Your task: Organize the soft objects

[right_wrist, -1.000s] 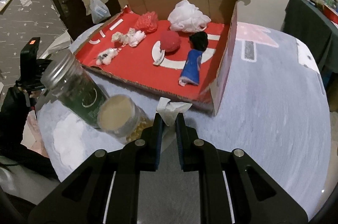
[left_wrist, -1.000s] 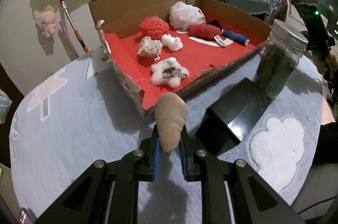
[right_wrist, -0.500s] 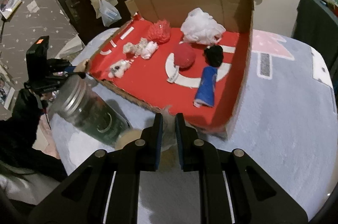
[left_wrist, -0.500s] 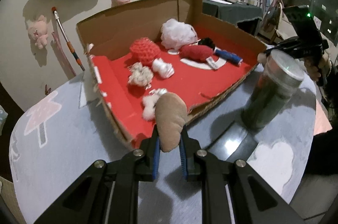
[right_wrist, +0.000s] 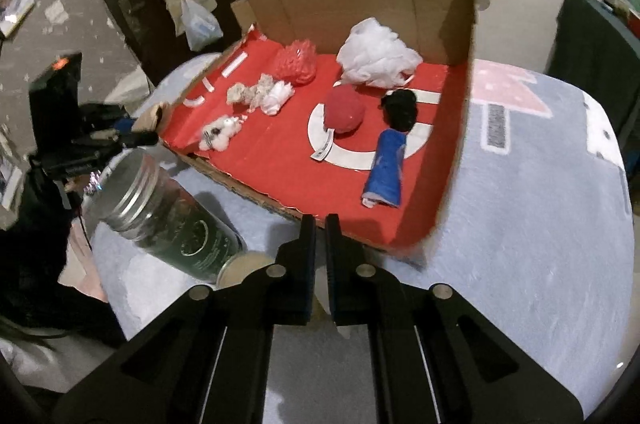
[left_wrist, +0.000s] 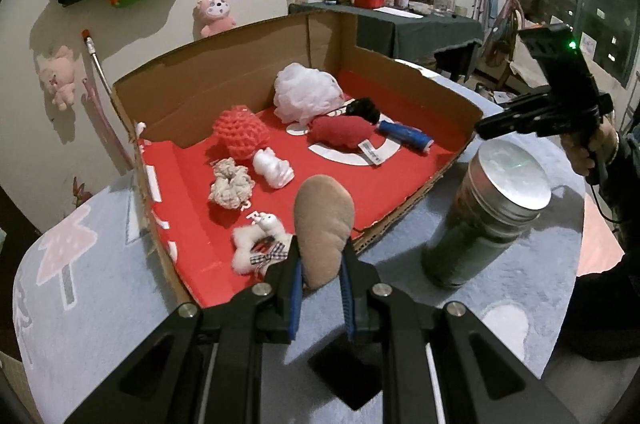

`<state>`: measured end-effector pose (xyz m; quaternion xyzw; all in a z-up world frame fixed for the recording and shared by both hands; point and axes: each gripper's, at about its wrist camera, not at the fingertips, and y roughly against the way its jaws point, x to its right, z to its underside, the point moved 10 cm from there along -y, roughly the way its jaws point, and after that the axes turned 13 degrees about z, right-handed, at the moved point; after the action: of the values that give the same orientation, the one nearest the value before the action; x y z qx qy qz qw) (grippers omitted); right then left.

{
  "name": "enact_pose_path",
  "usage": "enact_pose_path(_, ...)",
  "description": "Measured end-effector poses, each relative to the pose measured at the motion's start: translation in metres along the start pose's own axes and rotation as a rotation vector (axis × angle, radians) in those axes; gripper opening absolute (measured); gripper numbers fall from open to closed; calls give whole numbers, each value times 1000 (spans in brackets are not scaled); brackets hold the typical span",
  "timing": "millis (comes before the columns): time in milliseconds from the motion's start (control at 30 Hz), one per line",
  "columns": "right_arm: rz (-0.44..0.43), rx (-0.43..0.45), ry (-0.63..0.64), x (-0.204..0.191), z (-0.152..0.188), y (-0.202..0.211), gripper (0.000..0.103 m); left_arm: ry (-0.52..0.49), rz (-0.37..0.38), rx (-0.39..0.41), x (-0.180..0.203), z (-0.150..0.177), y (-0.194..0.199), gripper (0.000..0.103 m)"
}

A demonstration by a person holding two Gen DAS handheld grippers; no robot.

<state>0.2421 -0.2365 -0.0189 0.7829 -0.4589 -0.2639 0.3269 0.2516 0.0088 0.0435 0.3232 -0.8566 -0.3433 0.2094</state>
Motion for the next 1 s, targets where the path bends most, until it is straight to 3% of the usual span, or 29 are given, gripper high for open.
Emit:
enact_pose_path(133,32,50,-66,15,10,19,5,35,-15,31,0,9,16,17)
enact_pose_path(433,20,-16,-299,50,51,5,12,121,-29,81,9,46,37,18)
enact_pose_path(500,4,-29,-340,52,54,0,20,139,-26,87,13,54,39,19)
enact_pose_path(533,0,-35,-358,54,55,-2,35,147,-23,89,14,57,40,19)
enact_pose_path(567,-9,-43,-375,54,56,-4,64,156,-20,90,16,61,40,19)
enact_pose_path(600,-16,-35,-384,54,55,-5,73,160,-19,91,17,63,40,19)
enact_pose_path(700,-22,-23,-387,50,51,-8,75,174,-17,90,19,69,40,19)
enact_pose_path(1000,-88,-119,-486,47,47,-37,72,186,-12,84,22,77,39,19)
